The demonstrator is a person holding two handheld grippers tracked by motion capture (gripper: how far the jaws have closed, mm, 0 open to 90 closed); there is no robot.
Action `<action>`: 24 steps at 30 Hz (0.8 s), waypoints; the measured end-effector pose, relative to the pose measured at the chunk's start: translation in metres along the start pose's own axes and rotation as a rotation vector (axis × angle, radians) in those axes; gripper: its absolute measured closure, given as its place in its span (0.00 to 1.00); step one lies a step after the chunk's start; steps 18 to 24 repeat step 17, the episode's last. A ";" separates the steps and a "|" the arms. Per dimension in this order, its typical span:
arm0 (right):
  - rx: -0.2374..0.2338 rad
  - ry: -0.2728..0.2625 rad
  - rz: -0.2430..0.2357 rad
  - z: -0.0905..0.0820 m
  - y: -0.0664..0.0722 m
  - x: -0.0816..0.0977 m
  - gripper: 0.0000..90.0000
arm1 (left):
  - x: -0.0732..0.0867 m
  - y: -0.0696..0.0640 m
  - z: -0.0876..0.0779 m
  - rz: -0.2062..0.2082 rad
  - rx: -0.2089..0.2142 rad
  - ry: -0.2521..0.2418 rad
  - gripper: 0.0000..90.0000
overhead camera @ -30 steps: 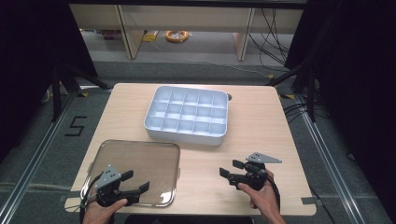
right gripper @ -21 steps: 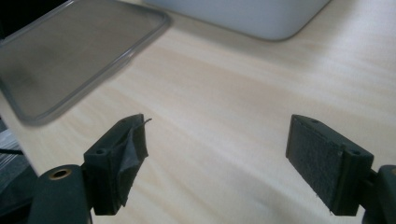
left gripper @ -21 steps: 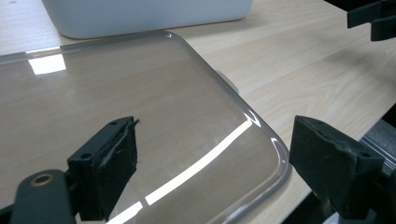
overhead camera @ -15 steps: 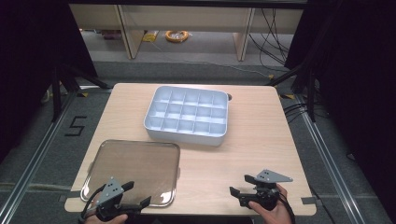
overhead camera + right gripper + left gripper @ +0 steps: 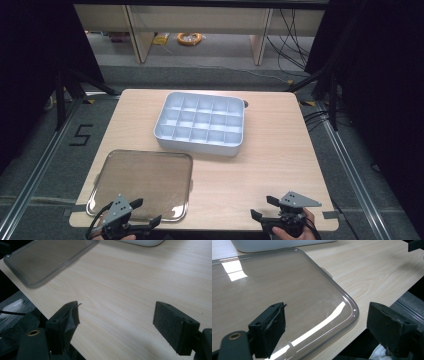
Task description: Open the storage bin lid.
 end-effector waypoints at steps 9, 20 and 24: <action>-0.002 0.016 0.014 -0.006 0.001 0.007 0.24 | 0.003 -0.003 -0.001 -0.004 0.017 0.017 0.17; 0.000 0.014 0.009 -0.006 -0.002 0.009 0.24 | 0.003 -0.001 -0.001 0.010 0.014 0.020 0.17; 0.000 0.014 0.009 -0.006 -0.002 0.009 0.24 | 0.003 -0.001 -0.001 0.010 0.014 0.020 0.17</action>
Point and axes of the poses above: each handheld gripper's, and its own axes: z roughly forward along the jaws, x roughly out of its underside, y roughly to its left, the point moved 9 cm from there along z, roughly forward along the jaws, and after that the axes turned 13 degrees about z, right-handed, at the moved point
